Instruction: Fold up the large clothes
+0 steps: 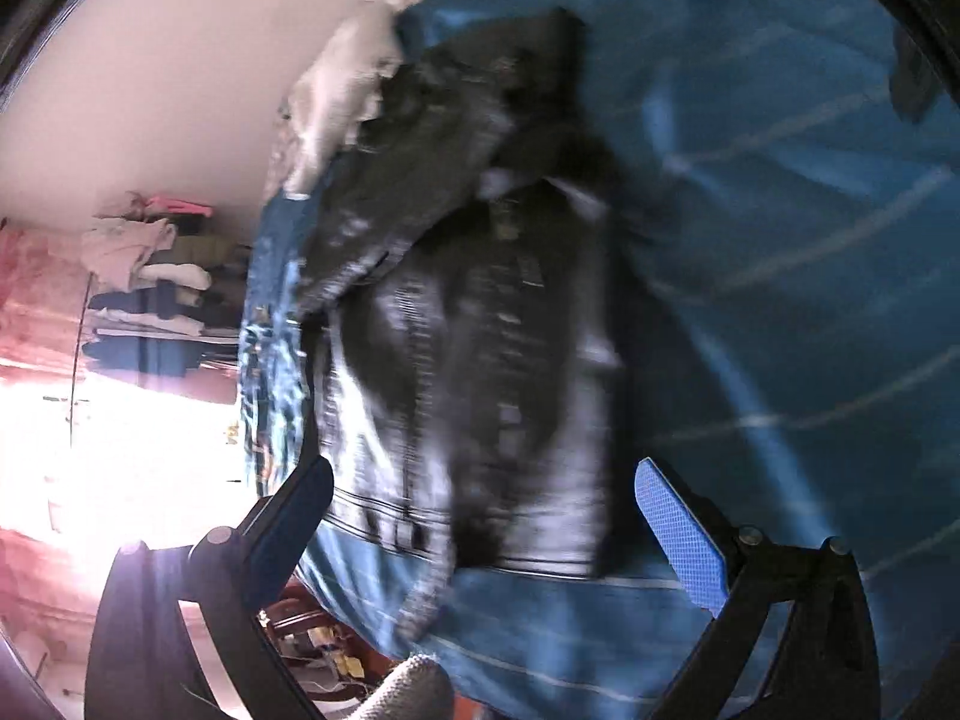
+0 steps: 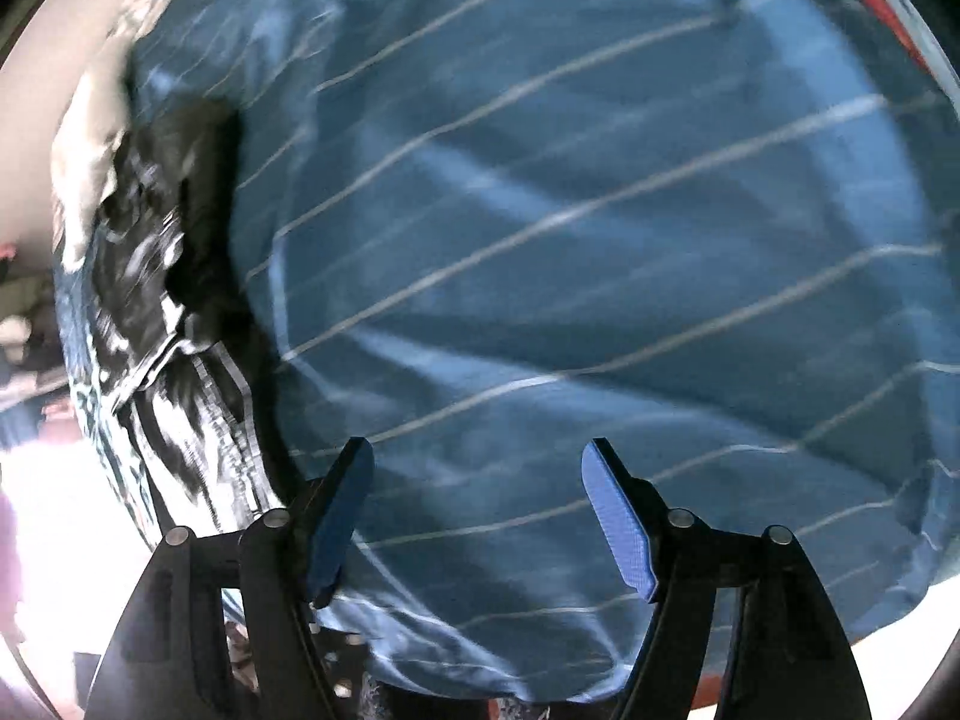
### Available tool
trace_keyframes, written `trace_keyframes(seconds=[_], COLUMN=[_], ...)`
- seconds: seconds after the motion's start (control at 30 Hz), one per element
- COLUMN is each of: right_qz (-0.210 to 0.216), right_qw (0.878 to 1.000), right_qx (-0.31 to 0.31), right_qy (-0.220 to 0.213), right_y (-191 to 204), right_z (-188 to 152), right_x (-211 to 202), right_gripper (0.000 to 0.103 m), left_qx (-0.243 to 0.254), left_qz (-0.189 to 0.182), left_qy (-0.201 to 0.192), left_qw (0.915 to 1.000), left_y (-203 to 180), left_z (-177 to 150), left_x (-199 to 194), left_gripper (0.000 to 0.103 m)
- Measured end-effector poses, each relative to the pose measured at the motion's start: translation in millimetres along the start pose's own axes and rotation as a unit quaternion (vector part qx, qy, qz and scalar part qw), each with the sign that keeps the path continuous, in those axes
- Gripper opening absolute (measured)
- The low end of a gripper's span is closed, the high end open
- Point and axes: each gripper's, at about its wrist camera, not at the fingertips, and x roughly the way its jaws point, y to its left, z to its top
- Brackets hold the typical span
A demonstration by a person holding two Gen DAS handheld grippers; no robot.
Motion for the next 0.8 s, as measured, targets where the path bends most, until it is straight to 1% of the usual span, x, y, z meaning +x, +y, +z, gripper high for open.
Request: trace_keyframes(seconds=[0.03, 0.07, 0.13, 0.17, 0.23, 0.3, 0.37, 0.43, 0.5, 0.53, 0.57, 0.6, 0.63, 0.67, 0.7, 0.73, 0.77, 0.8], right_qz=[-0.004, -0.005, -0.006, -0.008, -0.009, -0.003, 0.003, 0.013, 0.023, 0.028, 0.034, 0.044, 0.059, 0.081, 0.101, 0.124, 0.157, 0.186], right_qw=[1.000, 1.000, 1.000, 1.000, 1.000, 1.000, 0.999, 0.999, 0.999, 0.999, 0.999, 0.999, 0.998, 0.996, 0.994, 0.991, 0.986, 0.980], right_qx=[0.008, 0.014, 0.023, 0.024, 0.025, 0.029, 0.034, 0.037, 0.026, 0.020, 0.012, 0.003, -0.007, -0.022, -0.035, -0.048, -0.061, -0.068], right_qy=[-0.001, -0.002, -0.002, -0.003, -0.006, -0.006, -0.004, -0.001, 0.002, 0.004, 0.007, 0.011, 0.012, 0.008, 0.006, 0.003, 0.001, 0.002], right_y=[-9, -14, -27, -29, -34, -38, -39, -35, -26, -21, -15, -7, 2, 14, 24, 35, 49, 60], right_z=[3, 5, 10, 11, 13, 15, 17, 19, 22, 25, 28, 31, 35, 42, 46, 52, 59, 64], right_x=[-2, -3, -7, -8, -10, -12, -11, -8, -3, 0, 4, 8, 14, 19, 23, 26, 31, 35], right_gripper=[0.074, 0.074, 0.074, 0.074, 0.074, 0.074, 0.074, 0.074, 0.074, 0.074, 0.074, 0.074, 0.074, 0.074, 0.074, 0.074, 0.076, 0.083], left_qx=[0.007, 0.011, 0.016, 0.012, -0.008, -0.022, -0.033, -0.042, -0.054, -0.065, -0.076, -0.089, -0.104, -0.118, -0.126, -0.136, -0.143, -0.148], left_qz=[0.002, 0.012, 0.052, 0.065, 0.106, 0.128, 0.131, 0.135, 0.143, 0.143, 0.134, 0.116, 0.090, 0.060, 0.044, 0.027, 0.017, 0.011], left_qy=[0.010, 0.015, 0.029, 0.034, 0.033, 0.035, 0.044, 0.042, 0.038, 0.035, 0.036, 0.036, 0.035, 0.034, 0.031, 0.028, 0.023, 0.016], left_qw=[0.9999, 0.9998, 0.9981, 0.9972, 0.9937, 0.9909, 0.9899, 0.9890, 0.9875, 0.9869, 0.9874, 0.9886, 0.9898, 0.9906, 0.9905, 0.9899, 0.9893, 0.9888], left_y=[-11, -19, -27, -26, -22, -15, -11, -3, 8, 16, 22, 29, 38, 48, 52, 59, 66, 74], left_z=[2, 4, 10, 13, 20, 24, 30, 37, 42, 43, 44, 44, 45, 45, 45, 45, 45, 44], left_x=[7, 12, 34, 42, 54, 65, 73, 78, 79, 79, 79, 77, 76, 74, 71, 68, 65, 61], left_gripper=[0.103, 0.103, 0.103, 0.103, 0.103, 0.103, 0.103, 0.103, 0.102, 0.098, 0.079, 0.049, 0.035, 0.017, 0.009, 0.009, 0.009, 0.009])
